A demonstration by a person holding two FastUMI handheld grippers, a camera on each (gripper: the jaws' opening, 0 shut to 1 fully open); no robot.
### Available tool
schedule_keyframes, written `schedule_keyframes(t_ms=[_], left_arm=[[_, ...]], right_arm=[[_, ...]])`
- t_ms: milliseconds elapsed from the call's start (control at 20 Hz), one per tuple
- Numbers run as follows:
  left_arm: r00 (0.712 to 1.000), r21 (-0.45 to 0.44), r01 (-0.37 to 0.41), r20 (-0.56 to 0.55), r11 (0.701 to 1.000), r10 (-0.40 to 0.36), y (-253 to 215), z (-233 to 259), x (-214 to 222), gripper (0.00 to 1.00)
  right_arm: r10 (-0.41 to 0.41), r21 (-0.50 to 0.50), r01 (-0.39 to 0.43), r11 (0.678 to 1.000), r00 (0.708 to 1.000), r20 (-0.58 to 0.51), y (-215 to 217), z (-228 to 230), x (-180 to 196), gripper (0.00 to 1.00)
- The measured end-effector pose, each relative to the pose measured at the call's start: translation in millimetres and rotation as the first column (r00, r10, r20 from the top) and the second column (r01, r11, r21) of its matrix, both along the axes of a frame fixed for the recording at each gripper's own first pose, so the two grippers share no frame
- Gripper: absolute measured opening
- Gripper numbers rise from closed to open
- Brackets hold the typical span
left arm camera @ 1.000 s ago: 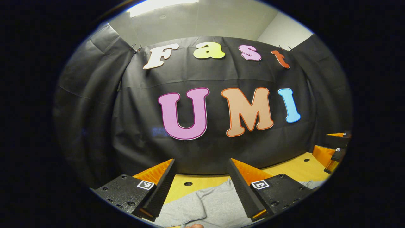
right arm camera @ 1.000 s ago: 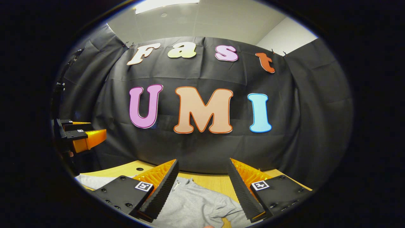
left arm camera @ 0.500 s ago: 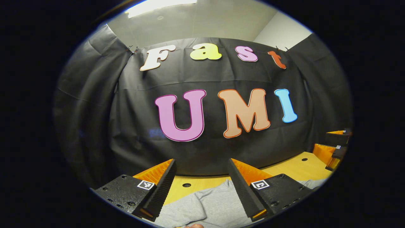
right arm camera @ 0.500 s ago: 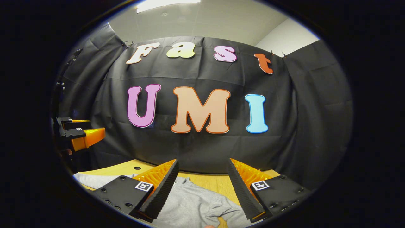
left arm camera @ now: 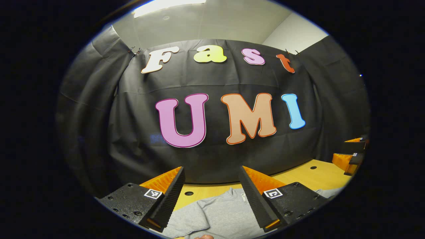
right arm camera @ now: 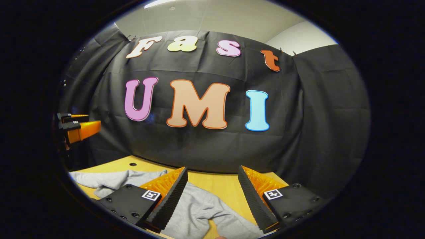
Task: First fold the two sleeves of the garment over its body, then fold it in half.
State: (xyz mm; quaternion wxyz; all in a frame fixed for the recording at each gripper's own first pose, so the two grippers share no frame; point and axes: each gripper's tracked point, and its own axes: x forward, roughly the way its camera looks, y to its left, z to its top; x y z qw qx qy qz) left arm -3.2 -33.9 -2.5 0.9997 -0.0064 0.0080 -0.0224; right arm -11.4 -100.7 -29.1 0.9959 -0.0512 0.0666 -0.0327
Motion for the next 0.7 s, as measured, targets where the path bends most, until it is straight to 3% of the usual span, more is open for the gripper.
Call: schedule_keyframes(t_ms=[350, 700], left_arm=[[1.000, -0.013, 0.015, -0.004, 1.000, -0.015, -13, -1, 1, 0.95], [1.000, -0.016, 0.019, -0.015, 1.000, -0.019, -18, -6, 5, 0.95]], right_arm=[[-0.063, -0.047, 0.059, 0.997, 0.993, -0.102, -65, -26, -20, 0.97], [-0.128, -0.078, 0.111, 0.991, 0.959, -0.253, -126, -73, -53, 0.98]])
